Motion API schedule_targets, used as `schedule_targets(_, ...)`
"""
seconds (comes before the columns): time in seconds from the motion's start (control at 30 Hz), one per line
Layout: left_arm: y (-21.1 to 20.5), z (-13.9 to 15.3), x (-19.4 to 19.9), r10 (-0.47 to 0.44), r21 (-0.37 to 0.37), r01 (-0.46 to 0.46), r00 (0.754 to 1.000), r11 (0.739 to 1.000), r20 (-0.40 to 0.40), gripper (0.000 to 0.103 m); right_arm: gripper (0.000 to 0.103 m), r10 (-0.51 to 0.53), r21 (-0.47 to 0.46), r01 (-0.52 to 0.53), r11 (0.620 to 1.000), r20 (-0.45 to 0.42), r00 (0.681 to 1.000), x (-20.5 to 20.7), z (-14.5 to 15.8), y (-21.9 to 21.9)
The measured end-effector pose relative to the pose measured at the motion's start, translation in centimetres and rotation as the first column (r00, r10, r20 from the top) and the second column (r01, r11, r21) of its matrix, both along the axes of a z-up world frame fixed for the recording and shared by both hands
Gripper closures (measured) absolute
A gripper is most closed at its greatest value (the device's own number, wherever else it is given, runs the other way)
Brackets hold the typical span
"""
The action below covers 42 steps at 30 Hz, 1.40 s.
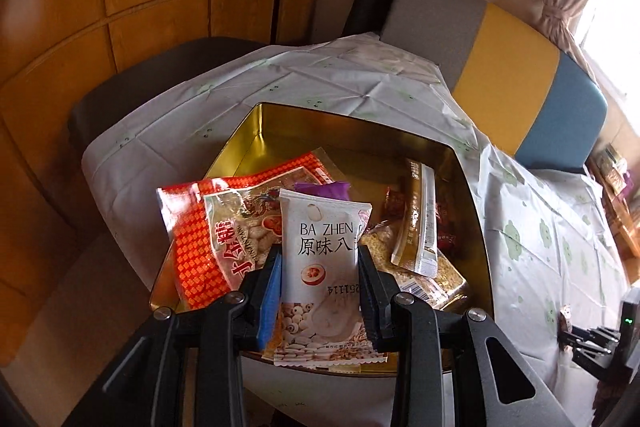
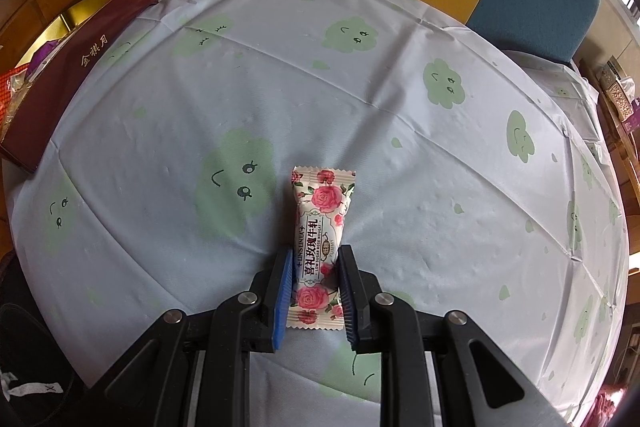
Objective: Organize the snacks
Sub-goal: 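Carry the white bar into the gold tin and open the left tool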
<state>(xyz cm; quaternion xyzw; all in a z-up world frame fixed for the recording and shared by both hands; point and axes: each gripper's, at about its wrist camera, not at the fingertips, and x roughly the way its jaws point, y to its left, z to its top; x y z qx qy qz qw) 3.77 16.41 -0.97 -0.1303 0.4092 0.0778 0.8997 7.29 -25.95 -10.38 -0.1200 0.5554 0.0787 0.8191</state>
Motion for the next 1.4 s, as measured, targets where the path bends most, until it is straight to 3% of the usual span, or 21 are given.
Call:
schedule_targets(0.2, 0.4, -0.6, 1.5, -0.019, -0.136, 0.018, 1.0, 0.991, -0.006, 0.068, 0.081, 0.0, -0.001, 0.0, 1.0, 0.0, 1.0, 0.0, 0.0, 0.0)
schedule_targets(0.43, -0.4, -1.7, 4.4, 0.001, -0.131, -0.005, 0.999, 0.991, -0.032, 0.062, 0.081, -0.002, 0.001, 0.002, 1.0, -0.001, 1.0, 0.0, 0.1, 0.0)
schedule_targets(0.63, -1.0, -2.8, 3.8, 0.009, -0.013, -0.01, 0.997, 1.0, -0.08, 0.062, 0.081, -0.002, 0.001, 0.002, 1.0, -0.001, 1.0, 0.1, 0.1, -0.1)
schedule_targets(0.9, -3.1, -3.7, 2.0, 0.0, 0.135, 0.013, 0.996, 0.991, -0.093, 0.062, 0.081, 0.002, -0.011, -0.001, 1.0, 0.003, 1.0, 0.0, 0.1, 0.0)
schedule_targets(1.4, -5.4, -2.2, 0.8, -0.049, 0.186, 0.06, 0.997, 0.981, -0.061, 0.062, 0.081, 0.002, -0.024, -0.002, 1.0, 0.009, 1.0, -0.1, 0.1, 0.2)
